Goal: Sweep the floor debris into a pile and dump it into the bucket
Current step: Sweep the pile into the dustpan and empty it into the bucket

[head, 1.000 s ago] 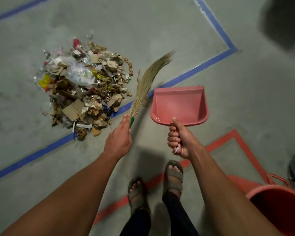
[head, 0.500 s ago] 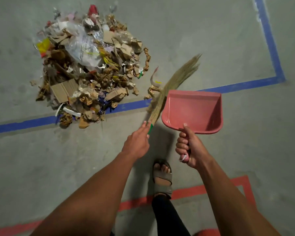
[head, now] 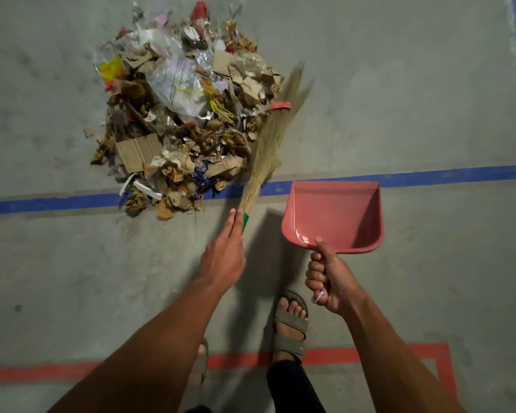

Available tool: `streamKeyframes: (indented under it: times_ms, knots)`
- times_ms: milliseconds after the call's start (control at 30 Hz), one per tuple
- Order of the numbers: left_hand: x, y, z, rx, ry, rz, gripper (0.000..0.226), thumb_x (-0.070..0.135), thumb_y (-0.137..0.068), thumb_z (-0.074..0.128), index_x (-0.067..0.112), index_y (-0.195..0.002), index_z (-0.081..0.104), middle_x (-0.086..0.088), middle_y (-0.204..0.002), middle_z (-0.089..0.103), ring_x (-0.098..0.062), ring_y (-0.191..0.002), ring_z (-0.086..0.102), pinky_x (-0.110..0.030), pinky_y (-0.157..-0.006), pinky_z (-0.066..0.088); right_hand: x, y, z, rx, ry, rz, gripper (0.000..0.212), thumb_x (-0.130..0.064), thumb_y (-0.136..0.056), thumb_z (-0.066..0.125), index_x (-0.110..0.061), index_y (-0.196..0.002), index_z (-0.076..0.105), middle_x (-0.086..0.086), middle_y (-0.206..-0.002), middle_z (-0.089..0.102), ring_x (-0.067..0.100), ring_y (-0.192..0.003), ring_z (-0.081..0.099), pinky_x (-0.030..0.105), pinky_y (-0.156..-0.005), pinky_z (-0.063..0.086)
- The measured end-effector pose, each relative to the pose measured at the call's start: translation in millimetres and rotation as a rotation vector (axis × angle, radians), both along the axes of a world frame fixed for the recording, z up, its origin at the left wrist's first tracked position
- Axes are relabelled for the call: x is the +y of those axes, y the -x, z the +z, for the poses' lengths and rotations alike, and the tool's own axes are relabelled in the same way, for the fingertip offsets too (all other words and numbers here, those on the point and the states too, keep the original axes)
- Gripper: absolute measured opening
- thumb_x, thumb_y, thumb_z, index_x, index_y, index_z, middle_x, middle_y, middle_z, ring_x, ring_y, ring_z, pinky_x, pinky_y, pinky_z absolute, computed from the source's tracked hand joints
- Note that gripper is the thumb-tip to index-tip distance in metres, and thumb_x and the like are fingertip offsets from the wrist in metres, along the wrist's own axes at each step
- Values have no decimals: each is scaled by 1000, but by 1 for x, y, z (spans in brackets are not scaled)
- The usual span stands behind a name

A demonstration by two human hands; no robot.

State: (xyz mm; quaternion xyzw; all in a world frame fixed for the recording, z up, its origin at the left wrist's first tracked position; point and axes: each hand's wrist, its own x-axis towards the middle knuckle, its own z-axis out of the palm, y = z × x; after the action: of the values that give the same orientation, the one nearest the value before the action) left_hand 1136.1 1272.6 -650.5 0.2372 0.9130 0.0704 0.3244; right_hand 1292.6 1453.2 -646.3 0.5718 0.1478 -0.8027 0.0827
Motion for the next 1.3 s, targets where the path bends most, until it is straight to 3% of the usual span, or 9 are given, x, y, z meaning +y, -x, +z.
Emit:
streamKeyframes:
  times_ms: [100, 267, 700, 800, 1000, 1100, 1200, 1300]
  knots:
    - [4, -7, 7, -29, 4, -48, 70, 23, -108, 40, 31, -165, 1, 14, -173, 1, -30, -108, 67, -49, -89, 57, 5, 9, 13, 17, 0, 29, 43, -47, -104, 56, -24, -72, 40, -7, -58, 21, 5, -41, 18, 19, -33, 17]
    - [15, 7, 11, -64, 102, 45, 70, 19, -107, 43, 27, -166, 7, 9, -174, 6, -31, -123, 60, -49, -97, 53, 14, 15, 21, 22, -18, 127, 43, -48, -104, 57, -24, -72, 40, -7, -62, 17, 6, -44, 14, 19, -34, 17]
    - [-7, 91, 67, 99, -162, 84, 67, 25, -110, 37, 40, -164, 2, 16, -172, 12, -29, -124, 60, -49, -99, 54, -19, 72, 49, -1, 83, 320, 43, -47, -104, 57, -23, -74, 39, -6, -63, 18, 5, -43, 15, 18, -34, 17]
    - [-9, 130, 55, 153, -207, 128, 65, 26, -110, 36, 38, -165, 2, 13, -172, 13, -25, -114, 62, -43, -90, 54, -34, 95, 36, 6, 119, 359, 42, -47, -103, 58, -23, -74, 39, -7, -62, 19, 4, -41, 15, 17, -33, 16]
    - [-20, 204, 6, 239, -257, 207, 63, 27, -111, 39, 35, -166, 9, 6, -170, 24, -25, -114, 63, -39, -89, 53, -70, 128, -25, -4, 251, 313, 43, -47, -102, 60, -22, -72, 43, -9, -57, 22, 2, -37, 17, 16, -30, 18]
    - [-33, 230, -21, 234, -289, 202, 65, 26, -110, 41, 37, -165, 9, 6, -169, 26, -25, -114, 62, -46, -97, 55, -92, 137, -62, -57, 302, 304, 43, -46, -103, 58, -22, -71, 43, -10, -53, 23, 2, -35, 18, 15, -29, 16]
    - [-50, 245, -39, 207, -312, 141, 65, 25, -110, 41, 37, -165, 8, 8, -170, 24, -24, -128, 57, -46, -110, 44, -113, 143, -90, -93, 325, 294, 43, -45, -103, 57, -22, -70, 42, -9, -55, 22, 3, -37, 17, 16, -31, 14]
    - [-66, 257, -47, 182, -336, 89, 63, 27, -111, 40, 36, -165, 10, 10, -170, 22, -25, -135, 53, -46, -112, 42, -129, 151, -100, -98, 332, 271, 44, -46, -103, 58, -21, -69, 44, -9, -56, 23, 2, -38, 18, 16, -33, 14]
